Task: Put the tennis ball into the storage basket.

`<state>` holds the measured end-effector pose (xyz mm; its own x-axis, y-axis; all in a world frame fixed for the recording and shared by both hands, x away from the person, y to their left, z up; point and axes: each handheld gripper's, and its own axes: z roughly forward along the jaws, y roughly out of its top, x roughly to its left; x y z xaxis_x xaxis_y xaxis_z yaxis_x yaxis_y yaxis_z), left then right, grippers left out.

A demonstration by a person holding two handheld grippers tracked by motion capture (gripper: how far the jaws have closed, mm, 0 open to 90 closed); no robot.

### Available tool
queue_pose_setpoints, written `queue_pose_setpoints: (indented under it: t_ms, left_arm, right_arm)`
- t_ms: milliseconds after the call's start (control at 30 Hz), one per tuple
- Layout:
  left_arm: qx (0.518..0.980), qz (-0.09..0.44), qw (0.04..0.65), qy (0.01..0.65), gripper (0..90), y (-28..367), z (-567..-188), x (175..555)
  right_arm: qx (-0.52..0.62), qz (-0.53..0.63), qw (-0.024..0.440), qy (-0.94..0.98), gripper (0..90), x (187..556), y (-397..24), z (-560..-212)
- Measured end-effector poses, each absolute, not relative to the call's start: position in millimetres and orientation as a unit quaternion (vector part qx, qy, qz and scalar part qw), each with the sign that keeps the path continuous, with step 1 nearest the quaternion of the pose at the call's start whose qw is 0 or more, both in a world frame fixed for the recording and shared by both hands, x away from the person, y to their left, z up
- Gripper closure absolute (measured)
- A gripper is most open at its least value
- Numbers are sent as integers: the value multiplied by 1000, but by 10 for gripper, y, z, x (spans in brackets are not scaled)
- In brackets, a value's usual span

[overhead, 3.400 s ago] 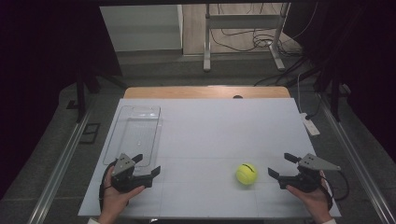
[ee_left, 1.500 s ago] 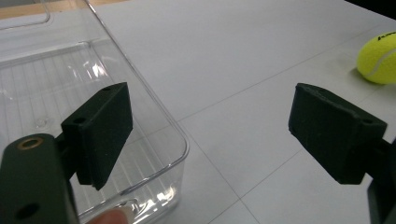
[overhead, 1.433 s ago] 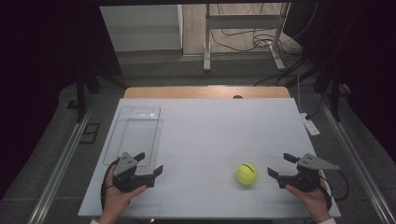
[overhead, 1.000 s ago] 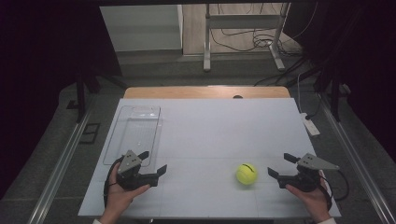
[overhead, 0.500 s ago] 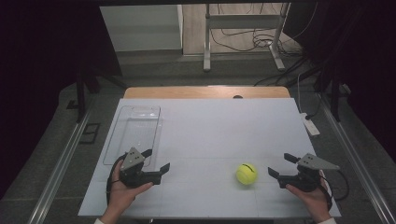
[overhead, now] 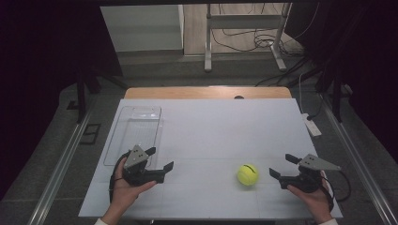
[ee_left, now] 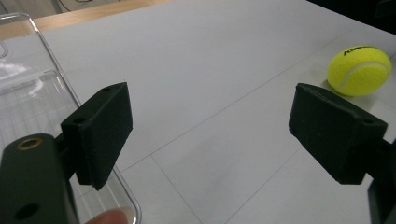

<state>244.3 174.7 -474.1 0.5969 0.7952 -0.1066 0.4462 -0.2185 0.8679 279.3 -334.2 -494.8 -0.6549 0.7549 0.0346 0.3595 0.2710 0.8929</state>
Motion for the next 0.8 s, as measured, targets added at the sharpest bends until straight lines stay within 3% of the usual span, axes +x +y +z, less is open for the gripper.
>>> queue_pose_setpoints:
  t_ms: [800]
  left_arm:
    - [769, 172, 473, 393, 150, 1600, -4667, 2520]
  right_arm:
    - [362, 483, 203, 771, 114, 2799, -3340, -4952]
